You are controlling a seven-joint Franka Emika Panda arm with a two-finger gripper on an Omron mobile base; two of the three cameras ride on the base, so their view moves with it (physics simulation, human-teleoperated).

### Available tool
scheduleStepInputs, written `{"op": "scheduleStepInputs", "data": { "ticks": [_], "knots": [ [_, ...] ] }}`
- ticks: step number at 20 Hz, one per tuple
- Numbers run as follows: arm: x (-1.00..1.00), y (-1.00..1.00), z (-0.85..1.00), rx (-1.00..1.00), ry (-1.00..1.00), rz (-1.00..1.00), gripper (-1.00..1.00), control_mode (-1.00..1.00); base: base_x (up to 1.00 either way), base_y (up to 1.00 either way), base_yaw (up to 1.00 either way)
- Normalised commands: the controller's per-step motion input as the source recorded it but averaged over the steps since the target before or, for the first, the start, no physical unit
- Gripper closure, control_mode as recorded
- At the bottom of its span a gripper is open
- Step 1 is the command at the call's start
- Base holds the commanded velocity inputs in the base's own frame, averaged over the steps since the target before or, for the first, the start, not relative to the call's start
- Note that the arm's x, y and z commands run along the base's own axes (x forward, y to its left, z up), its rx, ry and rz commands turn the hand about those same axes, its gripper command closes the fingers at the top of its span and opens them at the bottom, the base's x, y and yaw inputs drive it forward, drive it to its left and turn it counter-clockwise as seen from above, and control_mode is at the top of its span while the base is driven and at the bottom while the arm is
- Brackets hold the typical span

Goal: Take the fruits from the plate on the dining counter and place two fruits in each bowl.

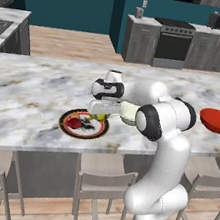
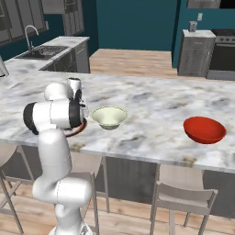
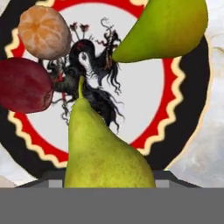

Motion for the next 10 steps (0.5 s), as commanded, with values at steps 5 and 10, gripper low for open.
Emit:
{"op": "scheduleStepInputs", "data": {
  "ticks": [5, 10],
  "knots": [
    [-0.5, -0.56, 0.74, 0.0, 0.0, -0.09, 1.0, -1.0, 0.0, 0.0, 0.0],
    [-0.05, -0.54, 0.32, -0.01, -0.03, -0.12, 1.0, -1.0, 0.0, 0.0, 0.0]
  ]
}}
